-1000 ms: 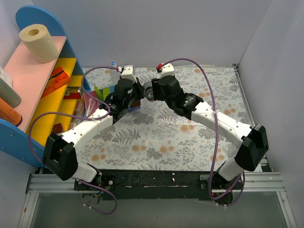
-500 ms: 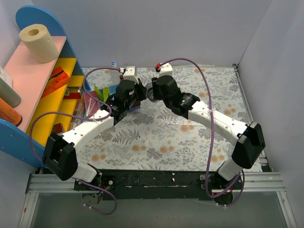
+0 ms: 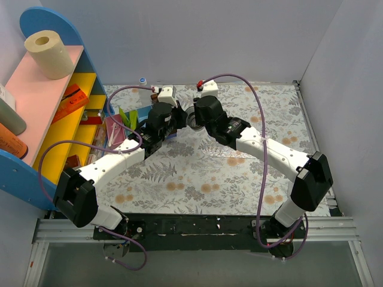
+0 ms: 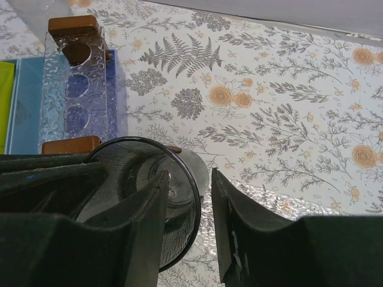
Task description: Prepare toiletry sets of a toothbrush and toothpaste on the tray
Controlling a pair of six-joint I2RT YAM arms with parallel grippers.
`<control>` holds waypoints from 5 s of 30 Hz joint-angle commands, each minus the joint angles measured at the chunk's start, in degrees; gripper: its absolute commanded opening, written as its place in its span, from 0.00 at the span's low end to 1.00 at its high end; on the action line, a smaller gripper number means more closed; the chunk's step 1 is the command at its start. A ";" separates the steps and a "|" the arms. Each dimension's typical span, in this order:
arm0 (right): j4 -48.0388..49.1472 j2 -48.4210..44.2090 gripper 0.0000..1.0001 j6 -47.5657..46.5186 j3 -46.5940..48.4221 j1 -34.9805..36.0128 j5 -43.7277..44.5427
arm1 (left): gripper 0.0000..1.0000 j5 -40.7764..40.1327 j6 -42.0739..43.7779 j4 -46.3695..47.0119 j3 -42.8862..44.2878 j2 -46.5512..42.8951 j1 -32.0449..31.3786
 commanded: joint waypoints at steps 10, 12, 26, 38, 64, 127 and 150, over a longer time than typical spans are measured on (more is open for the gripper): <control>1.16 0.32 0.27 0.38 -1.12 -0.98 2.26 | 0.00 -0.98 -0.43 6.48 -0.21 -2.85 -0.58; 1.60 0.06 0.24 0.38 -1.65 -0.98 1.91 | 0.00 -0.63 -0.43 6.74 -0.56 -2.94 -0.67; 4.32 -6.34 0.01 -6.64 -7.44 -4.93 -6.52 | 0.41 2.62 0.63 8.85 -1.61 -3.82 -0.76; 4.51 -18.13 0.01 -22.82 -15.62 -15.30 -31.74 | 0.96 5.34 1.95 10.79 -2.76 -6.28 -0.67; -2.44 -13.83 0.01 -26.43 -10.09 -22.69 -51.79 | 0.75 32.86 4.49 0.15 3.31 4.35 -0.76; -5.51 -7.86 0.51 -6.40 -14.75 -5.46 -15.14 | 0.00 7.02 -3.94 -7.50 3.48 11.21 -5.50; -9.56 -0.74 0.01 2.04 -12.11 -3.35 -7.33 | 0.00 9.57 -3.68 -4.51 1.90 9.28 -5.41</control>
